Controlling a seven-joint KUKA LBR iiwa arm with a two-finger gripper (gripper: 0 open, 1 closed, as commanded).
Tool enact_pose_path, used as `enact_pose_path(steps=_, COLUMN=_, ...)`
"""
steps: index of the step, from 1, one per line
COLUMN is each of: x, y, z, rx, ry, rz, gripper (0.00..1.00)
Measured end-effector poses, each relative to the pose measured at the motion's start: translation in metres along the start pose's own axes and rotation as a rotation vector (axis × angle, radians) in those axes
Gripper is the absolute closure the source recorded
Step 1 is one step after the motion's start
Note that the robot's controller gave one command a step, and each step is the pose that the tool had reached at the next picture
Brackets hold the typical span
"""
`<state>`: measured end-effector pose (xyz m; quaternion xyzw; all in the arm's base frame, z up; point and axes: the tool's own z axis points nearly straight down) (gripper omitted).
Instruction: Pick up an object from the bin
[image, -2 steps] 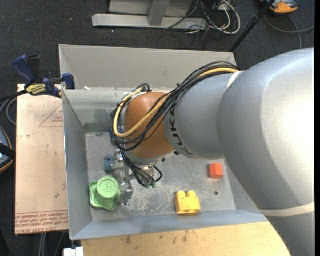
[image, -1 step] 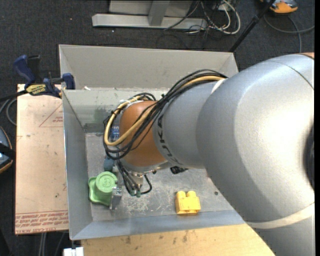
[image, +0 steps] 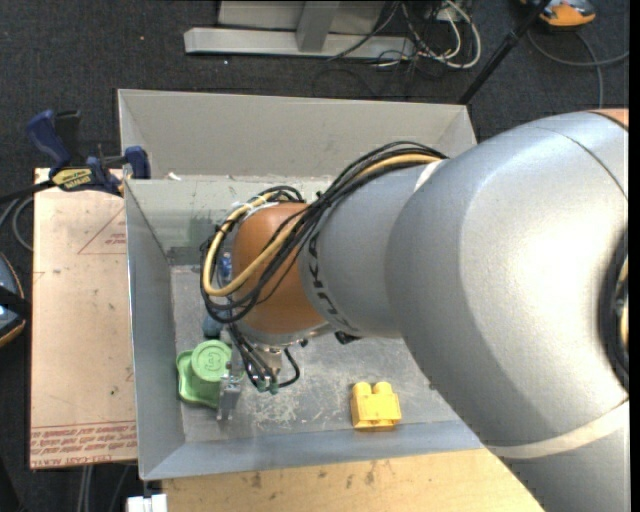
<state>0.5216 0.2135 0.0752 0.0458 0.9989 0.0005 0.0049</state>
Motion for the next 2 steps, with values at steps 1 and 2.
enact_pose_path(steps=1, x=-0.002, y=-0.001, z=-0.002, rx=0.0, ry=-0.006, rz=0.0, gripper=1.0)
enact_pose_path(steps=2, x=-0.005, y=-0.004, z=-0.06, rx=-0.002, ry=0.002, rz=0.004, gripper=1.0)
